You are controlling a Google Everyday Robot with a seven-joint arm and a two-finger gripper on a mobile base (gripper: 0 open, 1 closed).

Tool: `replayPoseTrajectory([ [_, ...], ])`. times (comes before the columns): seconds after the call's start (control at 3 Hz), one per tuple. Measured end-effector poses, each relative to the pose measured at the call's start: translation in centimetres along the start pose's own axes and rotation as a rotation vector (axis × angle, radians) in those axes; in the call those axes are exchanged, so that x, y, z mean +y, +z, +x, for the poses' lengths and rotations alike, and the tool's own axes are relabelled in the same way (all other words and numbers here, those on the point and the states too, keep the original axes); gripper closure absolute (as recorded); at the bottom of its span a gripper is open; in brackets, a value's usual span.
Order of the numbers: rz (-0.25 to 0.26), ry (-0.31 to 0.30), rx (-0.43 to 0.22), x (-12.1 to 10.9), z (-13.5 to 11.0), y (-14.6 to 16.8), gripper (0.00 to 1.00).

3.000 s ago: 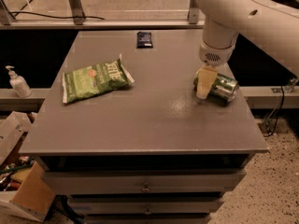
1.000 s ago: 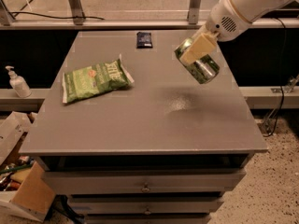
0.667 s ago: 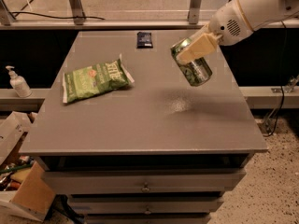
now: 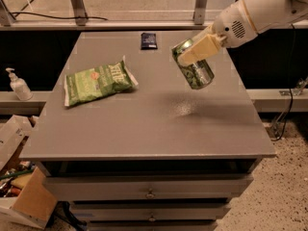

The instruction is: Place green can upright

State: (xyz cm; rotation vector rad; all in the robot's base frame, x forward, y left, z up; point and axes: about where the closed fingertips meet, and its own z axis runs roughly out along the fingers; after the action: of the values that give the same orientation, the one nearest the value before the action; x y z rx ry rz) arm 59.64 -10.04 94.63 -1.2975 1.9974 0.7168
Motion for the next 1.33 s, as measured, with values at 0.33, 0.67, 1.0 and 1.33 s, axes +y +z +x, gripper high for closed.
replayPoseTrajectory([
  [0.33,0.013,-0.012,-0.09,-0.4,-0.1,-0.1,1.0],
  [0.67,0.038,-0.048,-0.26,-1.5,-0.1,-0.3,1.0],
  [1.0,0.057,-0.086,-0.395,-2.3,-0.3,-0.5,1.0],
  [1.33,0.06,-0.139,-0.48,-2.6,-1.0,-0.5,1.0],
])
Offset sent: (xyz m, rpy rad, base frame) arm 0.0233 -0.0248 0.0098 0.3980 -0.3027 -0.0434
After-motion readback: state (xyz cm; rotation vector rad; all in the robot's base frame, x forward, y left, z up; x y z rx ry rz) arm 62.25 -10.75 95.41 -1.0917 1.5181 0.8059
